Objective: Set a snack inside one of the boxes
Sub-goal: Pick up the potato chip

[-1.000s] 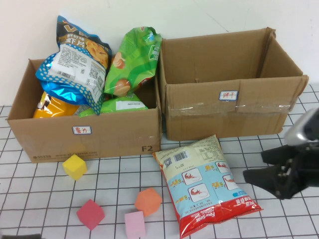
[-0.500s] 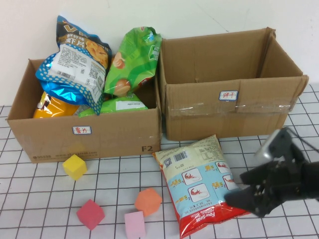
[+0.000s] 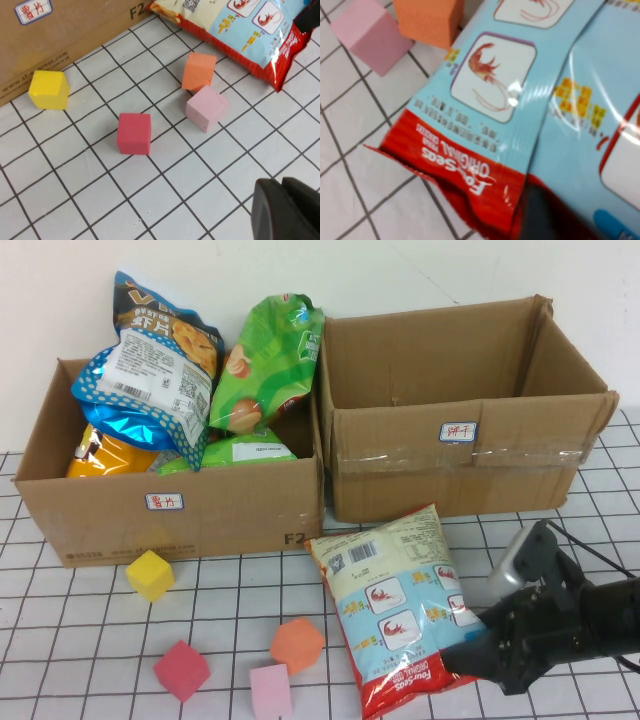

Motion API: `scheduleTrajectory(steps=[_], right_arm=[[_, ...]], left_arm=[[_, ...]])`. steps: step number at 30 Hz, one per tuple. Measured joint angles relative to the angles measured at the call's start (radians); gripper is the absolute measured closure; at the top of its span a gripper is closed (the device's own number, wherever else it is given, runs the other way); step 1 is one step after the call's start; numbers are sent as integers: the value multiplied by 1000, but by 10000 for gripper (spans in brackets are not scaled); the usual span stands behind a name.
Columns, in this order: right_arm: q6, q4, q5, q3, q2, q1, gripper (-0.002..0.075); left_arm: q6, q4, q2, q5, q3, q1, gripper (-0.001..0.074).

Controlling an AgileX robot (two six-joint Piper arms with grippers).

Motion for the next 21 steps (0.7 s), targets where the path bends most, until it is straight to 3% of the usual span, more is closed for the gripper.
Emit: scheduleTrajectory(steps=[5, 8, 21], right_arm=[[-32, 0, 33, 0, 0, 0, 538], [-40, 0, 73, 0, 0, 0, 638], [-69, -43, 466, -14, -1, 0, 655]], left_arm=[[0, -2, 0, 20, 0, 0, 736], [0, -2, 0, 27, 0, 0, 736], [0, -3, 0, 23, 0, 0, 736]])
